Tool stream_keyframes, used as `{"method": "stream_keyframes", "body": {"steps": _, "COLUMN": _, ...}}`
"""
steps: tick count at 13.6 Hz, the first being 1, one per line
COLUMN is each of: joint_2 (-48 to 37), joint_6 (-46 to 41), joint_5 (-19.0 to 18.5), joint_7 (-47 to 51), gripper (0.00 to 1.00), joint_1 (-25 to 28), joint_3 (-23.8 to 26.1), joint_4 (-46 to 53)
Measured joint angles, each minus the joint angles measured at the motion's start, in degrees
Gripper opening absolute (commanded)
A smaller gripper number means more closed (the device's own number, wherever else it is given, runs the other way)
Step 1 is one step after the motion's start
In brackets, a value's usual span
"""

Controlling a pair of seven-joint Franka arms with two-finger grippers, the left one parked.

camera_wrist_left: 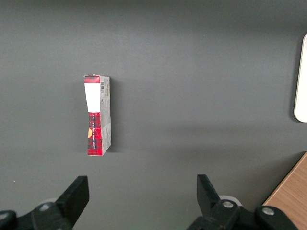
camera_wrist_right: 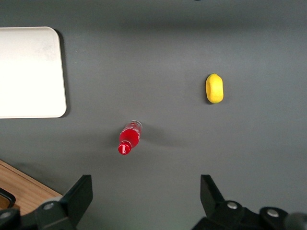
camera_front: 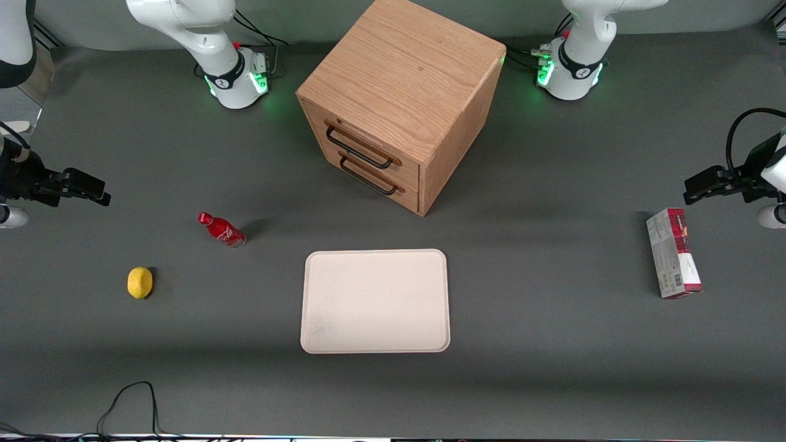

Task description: Open upper drawer

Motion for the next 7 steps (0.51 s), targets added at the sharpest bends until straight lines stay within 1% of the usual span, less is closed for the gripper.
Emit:
{"method": "stream_keyframes", "body": {"steps": 5, "joint_2": 0.2, "joint_6": -0.06, "joint_5": 0.0, "joint_7": -0.06, "gripper": 1.0, "joint_1": 0.05, "joint_3": -0.02, "joint_4": -0.05}}
{"method": "stream_keyframes", "body": {"steps": 7, "joint_2": 0.26, "joint_6": -0.03, "joint_5": 0.01, "joint_7": -0.19, "gripper": 1.0, "joint_1": 0.62, "joint_3": 0.9, "joint_4": -0.04}}
